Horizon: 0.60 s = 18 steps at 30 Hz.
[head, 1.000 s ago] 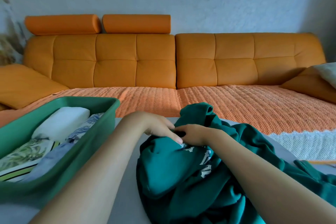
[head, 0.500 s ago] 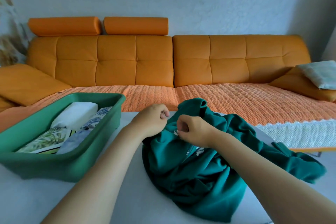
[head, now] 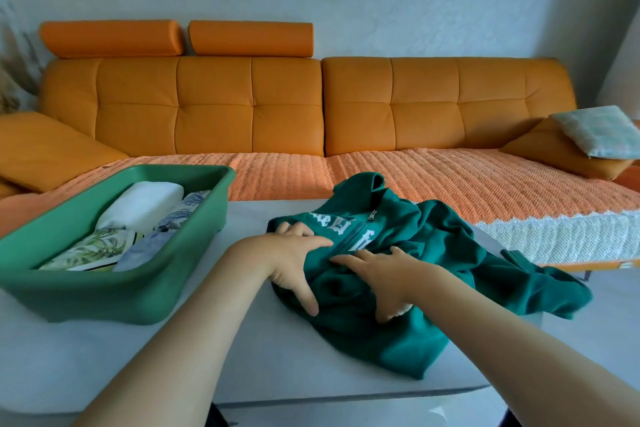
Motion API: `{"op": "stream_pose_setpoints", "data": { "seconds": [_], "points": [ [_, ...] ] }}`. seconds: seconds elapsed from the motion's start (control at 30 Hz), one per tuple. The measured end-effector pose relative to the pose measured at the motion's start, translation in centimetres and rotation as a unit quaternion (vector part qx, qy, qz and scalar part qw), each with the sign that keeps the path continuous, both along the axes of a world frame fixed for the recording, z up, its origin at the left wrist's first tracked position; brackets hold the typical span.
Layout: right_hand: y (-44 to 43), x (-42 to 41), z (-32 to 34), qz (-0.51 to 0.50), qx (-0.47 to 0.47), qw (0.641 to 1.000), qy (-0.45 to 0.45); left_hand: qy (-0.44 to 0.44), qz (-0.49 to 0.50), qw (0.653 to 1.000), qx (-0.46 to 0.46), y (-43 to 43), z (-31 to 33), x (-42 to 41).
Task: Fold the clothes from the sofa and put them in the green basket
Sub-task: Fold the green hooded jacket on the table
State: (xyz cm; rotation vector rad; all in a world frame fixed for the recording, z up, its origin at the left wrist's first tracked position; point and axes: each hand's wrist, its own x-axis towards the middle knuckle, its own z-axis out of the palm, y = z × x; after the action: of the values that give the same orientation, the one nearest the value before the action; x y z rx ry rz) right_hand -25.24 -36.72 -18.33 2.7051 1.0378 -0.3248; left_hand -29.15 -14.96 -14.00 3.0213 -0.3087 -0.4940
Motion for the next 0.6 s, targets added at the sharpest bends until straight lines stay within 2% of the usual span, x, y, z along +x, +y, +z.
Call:
{"op": "stream_pose_setpoints", "data": {
  "seconds": [0.13,0.3,0.37,0.43,0.5,0.53,0.6],
  "points": [
    [-0.5,3.2,-0.1,0.005,0.034,0.999,-0.042,-0.089,-0.01,0.996,0.011,0.7,-2.7,2.3],
    [-0.7,6.0,-0.4,-0.023,0.03,0.981,-0.19,-0.191,0.015,0.98,-0.063,2.1,-5.2,4.6],
    [0.3,5.9,-0.4,-0.032,0.039,0.974,-0.222,-0.269,0.004,0.963,-0.026,2.4,-5.6,5.2],
    [1.7,5.2,-0.5,-0.032,0.105,0.975,-0.194,-0.332,-0.02,0.943,0.0,2.6,-5.8,5.8],
    [2.8,4.1,-1.1,-0.044,0.199,0.973,-0.108,-0.354,-0.047,0.934,-0.024,2.6,-6.2,6.4],
    [3.1,3.5,-1.4,-0.046,0.209,0.973,-0.087,-0.348,-0.052,0.935,-0.047,2.5,-6.4,6.7],
    [2.9,3.0,-1.8,-0.045,0.158,0.981,-0.102,-0.319,-0.044,0.942,-0.091,2.4,-6.4,7.2]
  ]
}}
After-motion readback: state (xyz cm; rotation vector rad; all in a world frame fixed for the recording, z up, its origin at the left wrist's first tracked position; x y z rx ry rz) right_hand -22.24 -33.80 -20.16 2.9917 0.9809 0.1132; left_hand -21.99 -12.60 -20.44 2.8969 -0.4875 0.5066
